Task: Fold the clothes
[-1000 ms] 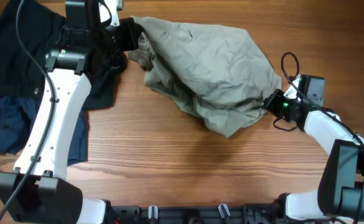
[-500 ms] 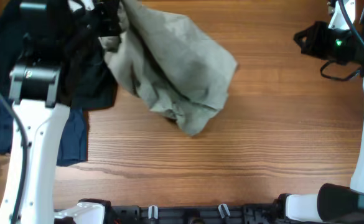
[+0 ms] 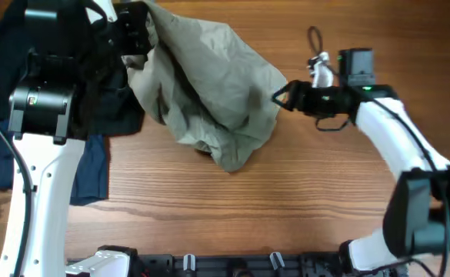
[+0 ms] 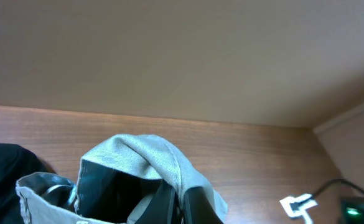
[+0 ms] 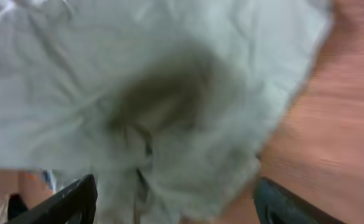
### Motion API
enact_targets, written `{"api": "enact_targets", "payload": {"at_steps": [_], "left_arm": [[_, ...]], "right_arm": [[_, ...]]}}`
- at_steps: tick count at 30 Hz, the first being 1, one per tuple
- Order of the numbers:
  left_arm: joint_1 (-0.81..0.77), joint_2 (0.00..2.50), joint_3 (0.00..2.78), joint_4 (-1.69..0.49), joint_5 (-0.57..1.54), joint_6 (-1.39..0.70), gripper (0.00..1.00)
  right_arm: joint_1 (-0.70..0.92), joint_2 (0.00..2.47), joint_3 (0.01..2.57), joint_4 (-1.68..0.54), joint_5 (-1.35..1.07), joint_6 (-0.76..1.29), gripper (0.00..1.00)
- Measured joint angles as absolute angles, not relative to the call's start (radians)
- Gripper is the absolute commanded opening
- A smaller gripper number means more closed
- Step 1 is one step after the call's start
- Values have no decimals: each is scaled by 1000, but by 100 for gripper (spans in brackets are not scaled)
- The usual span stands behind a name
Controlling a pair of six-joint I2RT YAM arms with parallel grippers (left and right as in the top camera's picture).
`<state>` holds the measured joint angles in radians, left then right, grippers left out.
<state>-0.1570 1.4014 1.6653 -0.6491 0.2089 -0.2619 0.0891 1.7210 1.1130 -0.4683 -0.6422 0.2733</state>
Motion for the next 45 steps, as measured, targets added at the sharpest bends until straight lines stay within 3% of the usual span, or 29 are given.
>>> {"api": "enact_targets", "payload": {"at_steps": [5,13,21,22,24,26,27,30,35,40,45], "left_arm": [[-170,1404,1665,-666,207,-262,4],[-170,1404,1665,-668,206,-262,4],[-170,1404,1666,-698,206,-262,4],[-170,1404,1666,-701,206,-262,4],[-170,1404,1666,-704,206,-262,4],[-170,1404,1666,-704,206,-262,4],[-170,1404,1665,-704,206,-262,4],[-170,1405,1665,-708,205,-262,4],[-170,1407,1666,-710,171,-262,4],[-170,1407,1666,-582,134,-262,4],[-170,1407,1666,-464,128,-262,4]], "right_arm": [[183,1889,1109,-310,-542,405,76],[187,1914,1108,-305,-294,442,75],[298,1917,1108,-288,-197,452,72],[300,1921,1110,-287,-195,454,65],[305,1937,1121,-277,-196,464,32],[308,1947,1124,-270,-200,468,6],[309,1959,1124,-267,-201,473,4],[309,1966,1136,-299,-206,475,4],[260,1942,1287,-605,-216,425,4],[99,1705,1633,-933,-252,319,4],[6,1534,1833,-1116,-273,240,4]]}}
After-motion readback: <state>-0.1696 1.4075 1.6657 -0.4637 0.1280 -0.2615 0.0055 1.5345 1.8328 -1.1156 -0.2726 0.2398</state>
